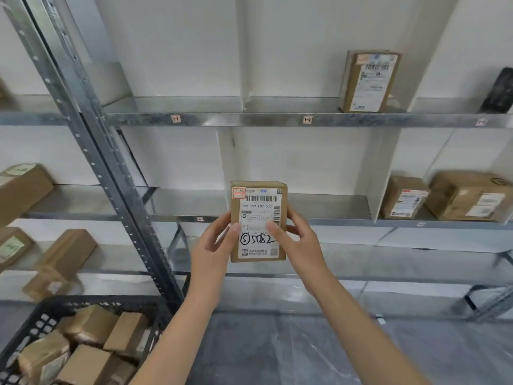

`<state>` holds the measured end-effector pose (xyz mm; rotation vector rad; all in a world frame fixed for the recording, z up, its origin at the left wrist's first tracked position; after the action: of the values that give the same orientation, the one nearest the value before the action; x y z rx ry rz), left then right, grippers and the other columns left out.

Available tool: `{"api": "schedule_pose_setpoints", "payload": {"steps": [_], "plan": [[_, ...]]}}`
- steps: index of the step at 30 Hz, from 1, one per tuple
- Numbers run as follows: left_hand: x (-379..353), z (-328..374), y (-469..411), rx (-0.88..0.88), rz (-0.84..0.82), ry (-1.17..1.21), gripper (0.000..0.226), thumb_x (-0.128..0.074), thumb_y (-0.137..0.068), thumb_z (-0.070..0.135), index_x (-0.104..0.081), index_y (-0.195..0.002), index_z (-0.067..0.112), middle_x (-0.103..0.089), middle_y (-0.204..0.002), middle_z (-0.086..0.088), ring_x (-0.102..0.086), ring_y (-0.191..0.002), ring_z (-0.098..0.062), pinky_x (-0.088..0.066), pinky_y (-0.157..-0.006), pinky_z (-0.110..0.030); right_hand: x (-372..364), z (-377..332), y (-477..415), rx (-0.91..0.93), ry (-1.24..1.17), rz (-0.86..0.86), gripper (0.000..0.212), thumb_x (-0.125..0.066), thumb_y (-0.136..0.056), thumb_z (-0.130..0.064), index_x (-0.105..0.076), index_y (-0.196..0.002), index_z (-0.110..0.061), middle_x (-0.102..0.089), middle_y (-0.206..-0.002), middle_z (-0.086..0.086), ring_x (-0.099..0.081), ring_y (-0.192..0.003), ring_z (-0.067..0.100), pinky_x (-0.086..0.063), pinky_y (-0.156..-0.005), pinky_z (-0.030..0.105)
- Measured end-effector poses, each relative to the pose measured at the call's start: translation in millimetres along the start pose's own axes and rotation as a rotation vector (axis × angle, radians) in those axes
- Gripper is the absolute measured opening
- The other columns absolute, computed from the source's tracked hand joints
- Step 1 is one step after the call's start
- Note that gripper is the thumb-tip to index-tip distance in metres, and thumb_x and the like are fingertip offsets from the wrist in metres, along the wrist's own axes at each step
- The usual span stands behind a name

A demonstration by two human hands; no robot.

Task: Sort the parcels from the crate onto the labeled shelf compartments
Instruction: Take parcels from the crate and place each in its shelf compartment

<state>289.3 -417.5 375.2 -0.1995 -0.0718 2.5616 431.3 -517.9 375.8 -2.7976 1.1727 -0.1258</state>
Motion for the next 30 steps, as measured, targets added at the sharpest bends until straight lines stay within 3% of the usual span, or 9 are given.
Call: {"api": "schedule_pose_setpoints", "payload": {"steps": [3,6,10,16,21,27,30], "plan": [[-6.6,3.1,-2.5,0.010,-0.018,-0.008,0.031,-0.066,-0.092,0.031,-0.064,-0.122,0.035,-0.071,-0.114,0.017,-0.067,-0.105,-0.001,-0.055,-0.072,-0.013,7.9,1.1,2.7,-0.006,-0.024,0.028,0.049,-0.070,-0.089,-0.041,-0.052,-0.135,-0.048,-0.054,-0.128,-0.024,-0.055,-0.114,-0.005,-0.054,-0.072,0.012],[-10.7,7.8,-8.0,0.004,-0.037,-0.015,0.031,-0.066,-0.092,0.027,-0.065,-0.122,0.033,-0.072,-0.112,0.017,-0.067,-0.104,0.001,-0.054,-0.071,-0.012,11.2,6.9,-2.0,-0.024,-0.033,0.057,0.052,-0.070,-0.086,-0.047,-0.050,-0.134,-0.051,-0.059,-0.127,-0.021,-0.058,-0.113,-0.004,-0.058,-0.082,0.022],[-10.8,10.6,-21.0,-0.007,-0.070,-0.017,0.031,-0.065,-0.093,0.021,-0.065,-0.123,0.027,-0.073,-0.110,0.016,-0.067,-0.100,0.005,-0.053,-0.068,-0.009,5.8,15.8,-13.1,-0.040,-0.040,0.064,0.054,-0.070,-0.085,-0.048,-0.050,-0.135,-0.051,-0.065,-0.122,-0.020,-0.061,-0.106,-0.008,-0.058,-0.087,0.024],[-17.0,-8.5,-46.3,0.044,-0.081,0.002,0.033,-0.067,-0.091,0.024,-0.066,-0.123,0.029,-0.072,-0.114,0.016,-0.065,-0.106,0.003,-0.054,-0.069,-0.011,12.0,22.4,-29.7,-0.065,-0.022,0.110,0.054,-0.070,-0.087,-0.045,-0.051,-0.137,-0.047,-0.066,-0.122,-0.019,-0.061,-0.101,-0.011,-0.056,-0.076,0.015],[-28.0,-4.6,-82.2,0.037,-0.139,0.036,0.036,-0.068,-0.090,0.020,-0.065,-0.125,0.028,-0.073,-0.107,0.019,-0.068,-0.099,0.003,-0.055,-0.068,-0.013,14.7,13.3,-55.9,-0.059,-0.019,0.171,0.051,-0.069,-0.088,-0.041,-0.052,-0.136,-0.045,-0.068,-0.120,-0.012,-0.063,-0.097,-0.008,-0.054,-0.068,0.013],[-38.7,-2.7,-120.1,0.045,-0.223,0.119,0.036,-0.067,-0.091,0.017,-0.064,-0.125,0.028,-0.074,-0.107,0.016,-0.069,-0.095,0.005,-0.054,-0.066,-0.011,15.8,4.2,-86.5,-0.036,0.050,0.236,0.049,-0.070,-0.086,-0.041,-0.055,-0.133,-0.043,-0.069,-0.119,-0.014,-0.065,-0.106,0.001,-0.056,-0.073,0.016],[-53.5,-6.3,-136.3,0.065,-0.274,0.155,0.038,-0.067,-0.091,0.016,-0.063,-0.127,0.026,-0.074,-0.105,0.018,-0.068,-0.093,0.008,-0.053,-0.066,-0.010,27.0,3.6,-97.9,-0.049,0.068,0.290,0.050,-0.071,-0.087,-0.040,-0.055,-0.134,-0.044,-0.069,-0.119,-0.011,-0.065,-0.101,-0.003,-0.055,-0.071,0.015]]}}
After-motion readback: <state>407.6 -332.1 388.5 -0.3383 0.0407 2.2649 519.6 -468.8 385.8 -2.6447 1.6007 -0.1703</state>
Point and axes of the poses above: each hand's wrist, its own y-axis away from the middle knuckle, its own x-axis out of the back of the hand, z = x × y, the point moved 5 cm from there along -y, towards the middle knuckle
